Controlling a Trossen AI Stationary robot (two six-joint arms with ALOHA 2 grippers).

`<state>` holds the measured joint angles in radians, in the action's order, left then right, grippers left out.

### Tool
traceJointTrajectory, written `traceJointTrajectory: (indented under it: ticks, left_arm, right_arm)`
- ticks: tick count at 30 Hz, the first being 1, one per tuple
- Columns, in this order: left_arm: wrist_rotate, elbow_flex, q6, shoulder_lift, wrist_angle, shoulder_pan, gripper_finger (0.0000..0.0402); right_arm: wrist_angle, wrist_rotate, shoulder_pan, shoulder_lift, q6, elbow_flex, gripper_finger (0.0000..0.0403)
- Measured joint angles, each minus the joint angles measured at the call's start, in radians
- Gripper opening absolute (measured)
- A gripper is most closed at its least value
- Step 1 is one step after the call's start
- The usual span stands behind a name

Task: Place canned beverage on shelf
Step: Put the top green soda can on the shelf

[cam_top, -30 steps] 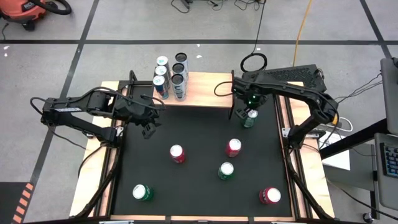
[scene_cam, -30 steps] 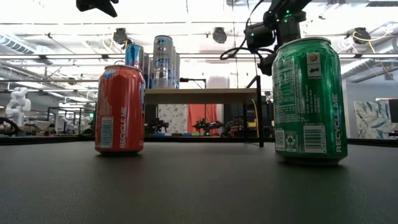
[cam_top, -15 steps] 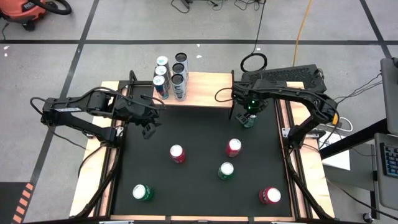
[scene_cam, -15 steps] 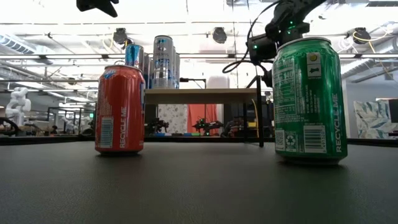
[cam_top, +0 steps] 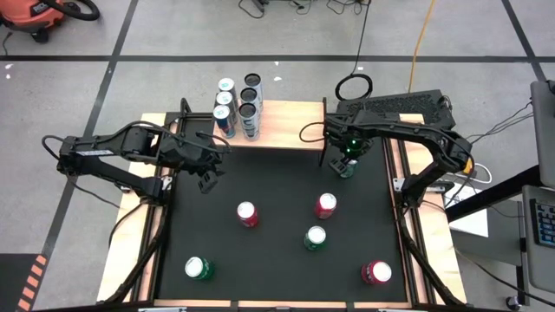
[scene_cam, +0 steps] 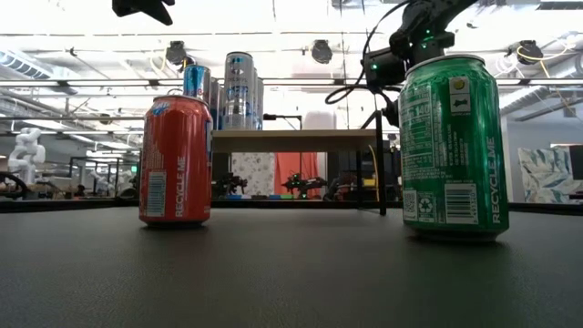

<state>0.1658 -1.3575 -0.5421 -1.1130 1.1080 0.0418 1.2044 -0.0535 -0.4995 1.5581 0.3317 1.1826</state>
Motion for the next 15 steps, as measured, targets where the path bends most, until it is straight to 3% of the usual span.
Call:
traceJointTrajectory:
  ticks: [9, 15]
  left_arm:
    - [0.0, 0.0, 0.0, 0.0, 0.0, 0.0, 0.0184]
    - [0.008, 0.0, 0.0, 0.0, 0.0, 0.0, 0.0184]
  right_arm:
    - [0.033, -0.053, -0.005, 0.0, -0.049, 0.054, 0.0316]
    - [0.037, -0.054, -0.016, 0.0, -0.054, 0.054, 0.0297]
